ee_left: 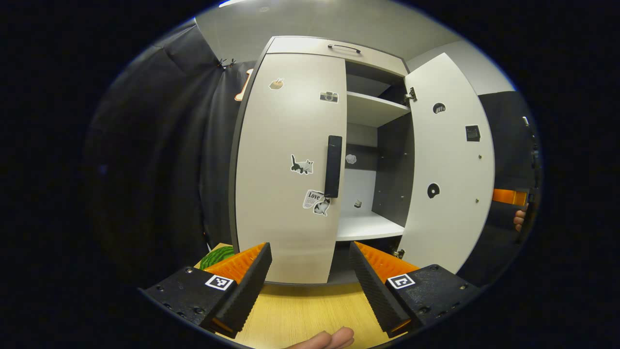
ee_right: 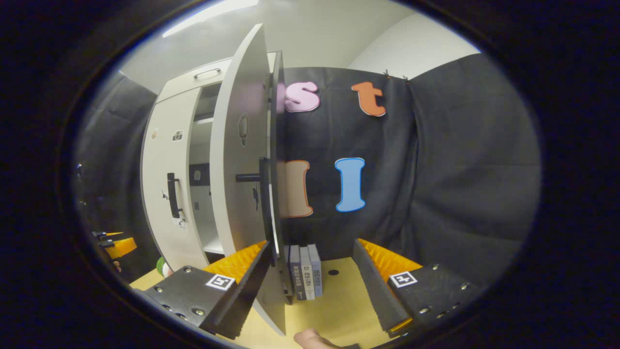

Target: Open the right door of the double-door shoe cabinet with the right hand, and open the left door with the left hand.

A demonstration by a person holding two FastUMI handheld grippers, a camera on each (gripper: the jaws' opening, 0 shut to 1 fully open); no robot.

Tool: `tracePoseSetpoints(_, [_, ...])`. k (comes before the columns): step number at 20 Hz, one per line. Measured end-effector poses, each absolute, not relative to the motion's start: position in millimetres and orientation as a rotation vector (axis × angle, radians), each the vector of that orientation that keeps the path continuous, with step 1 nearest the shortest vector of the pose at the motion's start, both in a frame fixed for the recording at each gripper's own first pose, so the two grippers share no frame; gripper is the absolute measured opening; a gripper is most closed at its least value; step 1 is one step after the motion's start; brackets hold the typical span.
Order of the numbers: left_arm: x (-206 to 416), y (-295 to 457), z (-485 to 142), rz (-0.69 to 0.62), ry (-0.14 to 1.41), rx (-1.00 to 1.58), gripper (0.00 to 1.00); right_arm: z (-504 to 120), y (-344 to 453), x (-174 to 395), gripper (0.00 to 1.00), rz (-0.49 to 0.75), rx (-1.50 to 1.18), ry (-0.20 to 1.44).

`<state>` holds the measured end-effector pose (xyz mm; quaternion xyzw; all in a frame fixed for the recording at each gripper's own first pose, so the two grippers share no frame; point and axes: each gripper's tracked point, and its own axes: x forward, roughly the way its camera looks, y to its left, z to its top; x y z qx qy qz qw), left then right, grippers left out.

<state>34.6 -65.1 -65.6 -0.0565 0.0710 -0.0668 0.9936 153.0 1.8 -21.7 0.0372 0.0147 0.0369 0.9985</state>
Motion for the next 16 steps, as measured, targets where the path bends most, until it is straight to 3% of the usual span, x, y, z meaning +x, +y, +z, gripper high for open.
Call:
tracePoseSetpoints(8, [102, -66, -65, -0.114, 0.187, -0.132, 1.0, -18, 36, 88, 0.98, 0.117, 0.134, -0.013])
tracePoseSetpoints(16, [157, -93, -10, -0.139, 0.044, -0.045, 0.99, -23, 98, 38, 1.0, 0.174, 0.128, -0.066])
